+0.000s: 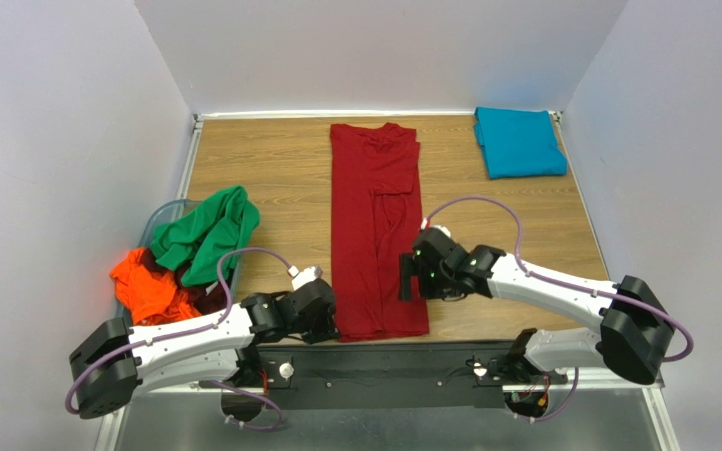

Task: Fold and stack the t-shirts
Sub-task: Fold the tshirt

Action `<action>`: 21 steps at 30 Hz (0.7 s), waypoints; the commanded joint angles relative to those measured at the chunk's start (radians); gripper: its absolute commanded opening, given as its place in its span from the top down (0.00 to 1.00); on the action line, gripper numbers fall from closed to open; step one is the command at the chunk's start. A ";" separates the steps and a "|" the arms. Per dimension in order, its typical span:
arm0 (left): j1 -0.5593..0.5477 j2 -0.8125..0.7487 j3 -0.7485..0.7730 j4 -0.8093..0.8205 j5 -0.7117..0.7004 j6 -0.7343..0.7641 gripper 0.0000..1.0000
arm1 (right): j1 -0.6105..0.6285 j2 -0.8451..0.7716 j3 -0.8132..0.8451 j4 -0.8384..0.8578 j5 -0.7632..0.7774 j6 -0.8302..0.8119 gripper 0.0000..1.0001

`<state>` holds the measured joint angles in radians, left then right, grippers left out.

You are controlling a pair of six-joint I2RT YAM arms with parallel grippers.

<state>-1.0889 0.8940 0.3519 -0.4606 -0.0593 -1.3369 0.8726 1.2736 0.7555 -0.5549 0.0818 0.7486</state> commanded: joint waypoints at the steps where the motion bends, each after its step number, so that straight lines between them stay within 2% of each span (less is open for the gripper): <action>1: -0.005 -0.044 -0.019 -0.021 0.003 -0.021 1.00 | 0.095 -0.029 -0.048 -0.122 0.035 0.150 0.02; 5: -0.005 -0.056 -0.040 0.006 0.010 -0.030 1.00 | 0.111 -0.046 -0.110 -0.134 0.024 0.181 0.04; 7: -0.005 -0.049 -0.039 0.005 0.012 -0.030 1.00 | 0.111 -0.068 -0.137 -0.131 0.016 0.199 0.12; 8: -0.005 -0.047 -0.036 -0.004 0.010 -0.028 1.00 | 0.109 -0.072 -0.143 -0.120 0.004 0.204 0.21; 14: -0.006 -0.032 -0.031 -0.013 0.015 -0.027 1.00 | 0.109 -0.092 -0.189 -0.050 -0.076 0.225 0.34; 15: -0.005 -0.030 -0.031 -0.013 0.015 -0.028 1.00 | 0.109 -0.094 -0.199 -0.030 -0.076 0.228 0.43; 17: -0.005 -0.030 -0.030 -0.015 0.018 -0.027 1.00 | 0.111 -0.097 -0.206 -0.013 -0.102 0.235 0.51; 21: -0.005 -0.032 -0.030 -0.009 0.016 -0.025 1.00 | 0.109 -0.088 -0.225 0.003 -0.102 0.253 0.58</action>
<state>-1.0889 0.8593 0.3225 -0.4580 -0.0589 -1.3556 0.9764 1.1938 0.5549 -0.5945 0.0082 0.9684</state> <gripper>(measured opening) 0.007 0.453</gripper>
